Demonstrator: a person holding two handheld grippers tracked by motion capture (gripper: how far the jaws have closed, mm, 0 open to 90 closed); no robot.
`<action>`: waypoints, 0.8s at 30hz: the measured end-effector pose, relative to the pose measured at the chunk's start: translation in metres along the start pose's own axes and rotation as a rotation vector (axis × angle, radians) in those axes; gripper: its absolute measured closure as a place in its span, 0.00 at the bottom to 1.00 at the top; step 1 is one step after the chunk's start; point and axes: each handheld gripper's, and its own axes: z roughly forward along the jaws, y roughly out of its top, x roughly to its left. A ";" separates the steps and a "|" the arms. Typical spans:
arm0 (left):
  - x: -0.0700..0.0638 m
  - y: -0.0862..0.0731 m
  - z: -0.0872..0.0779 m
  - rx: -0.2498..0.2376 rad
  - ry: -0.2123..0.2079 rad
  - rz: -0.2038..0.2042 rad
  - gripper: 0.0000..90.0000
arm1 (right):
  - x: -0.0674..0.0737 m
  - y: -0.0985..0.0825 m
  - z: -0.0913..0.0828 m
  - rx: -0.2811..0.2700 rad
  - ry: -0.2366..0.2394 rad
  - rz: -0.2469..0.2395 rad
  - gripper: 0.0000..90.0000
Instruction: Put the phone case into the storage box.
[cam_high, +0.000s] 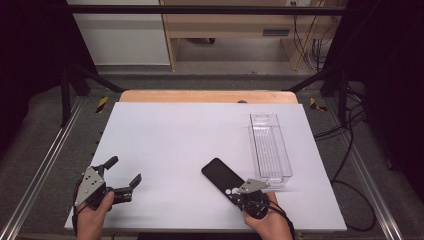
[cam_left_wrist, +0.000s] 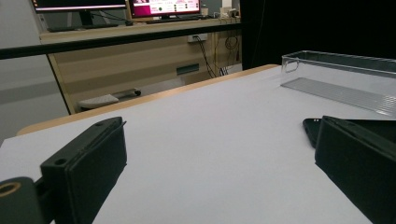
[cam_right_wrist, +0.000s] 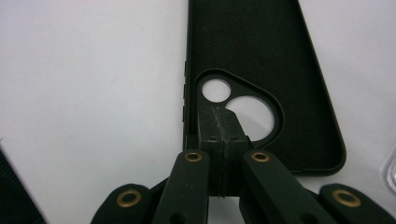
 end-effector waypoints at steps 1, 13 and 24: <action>0.000 0.000 0.000 0.005 -0.001 0.002 0.03 | -0.002 -0.002 -0.003 0.009 0.024 -0.023 1.00; -0.001 -0.004 0.001 0.029 0.005 0.007 0.03 | 0.000 -0.017 -0.020 0.039 0.070 -0.107 1.00; -0.001 -0.003 0.000 0.025 0.005 0.010 0.03 | 0.000 -0.022 -0.033 -0.061 0.036 -0.128 0.69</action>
